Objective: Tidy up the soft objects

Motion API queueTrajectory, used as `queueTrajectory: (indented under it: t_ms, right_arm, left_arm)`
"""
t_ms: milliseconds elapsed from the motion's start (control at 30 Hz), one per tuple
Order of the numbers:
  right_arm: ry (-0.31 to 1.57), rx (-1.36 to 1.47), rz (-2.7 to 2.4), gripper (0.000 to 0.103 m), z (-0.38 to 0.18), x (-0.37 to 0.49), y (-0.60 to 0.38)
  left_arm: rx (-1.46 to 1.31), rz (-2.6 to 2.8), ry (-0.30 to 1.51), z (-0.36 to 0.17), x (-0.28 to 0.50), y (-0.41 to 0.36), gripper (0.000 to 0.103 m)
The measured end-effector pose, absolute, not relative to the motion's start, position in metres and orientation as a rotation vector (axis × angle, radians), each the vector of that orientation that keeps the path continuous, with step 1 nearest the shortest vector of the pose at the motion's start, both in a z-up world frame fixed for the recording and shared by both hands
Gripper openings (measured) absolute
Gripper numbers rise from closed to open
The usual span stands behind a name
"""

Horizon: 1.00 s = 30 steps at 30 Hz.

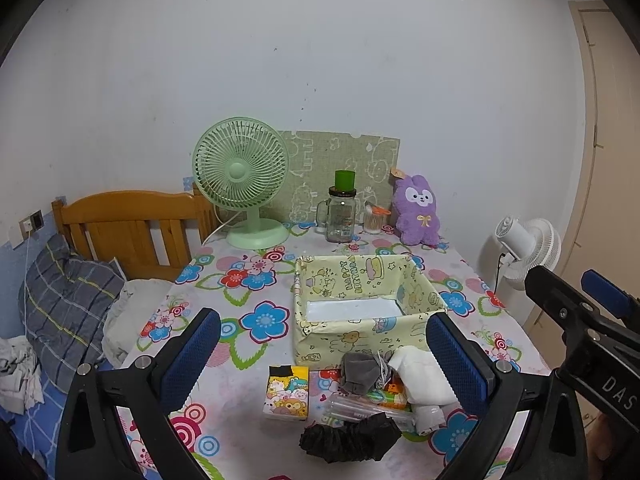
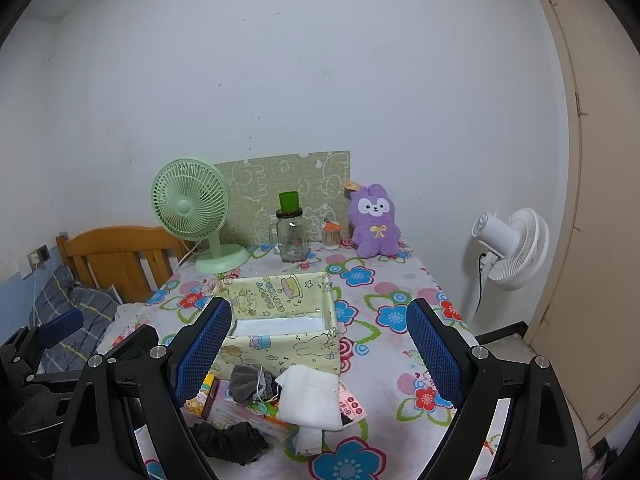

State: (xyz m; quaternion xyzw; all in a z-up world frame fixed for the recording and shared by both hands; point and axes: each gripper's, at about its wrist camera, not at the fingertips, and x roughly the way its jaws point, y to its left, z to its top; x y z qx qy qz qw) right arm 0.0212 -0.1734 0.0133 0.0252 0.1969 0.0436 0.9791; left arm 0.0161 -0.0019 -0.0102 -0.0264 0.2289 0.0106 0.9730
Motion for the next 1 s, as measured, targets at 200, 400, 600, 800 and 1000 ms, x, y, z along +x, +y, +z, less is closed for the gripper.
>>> queueTrajectory:
  t_ms: [200,400,600,800,1000]
  right_arm:
    - [0.398,0.05,0.088,0.091,0.0141,0.0225,-0.1738]
    - [0.399,0.051,0.089,0.091,0.0141,0.0222,-0.1742]
    - [0.402,0.052,0.087,0.091,0.0137,0.0229,-0.1744]
    - [0.408,0.05,0.086,0.091,0.0129,0.0235,-0.1737]
    - [0.409,0.052,0.086,0.091,0.013,0.0239,-0.172]
  left_arm:
    - [-0.054,0.023,0.462,-0.0093,0.0164,-0.0019,0.103]
    - [-0.057,0.018,0.466,-0.0096,0.0172,-0.0027,0.103]
    - [-0.058,0.018,0.466,-0.0094,0.0178,-0.0026,0.103]
    - [-0.062,0.01,0.47,-0.0103,0.0208,-0.003,0.103]
    - [-0.062,0.011,0.468,-0.0104,0.0218,-0.0034,0.103]
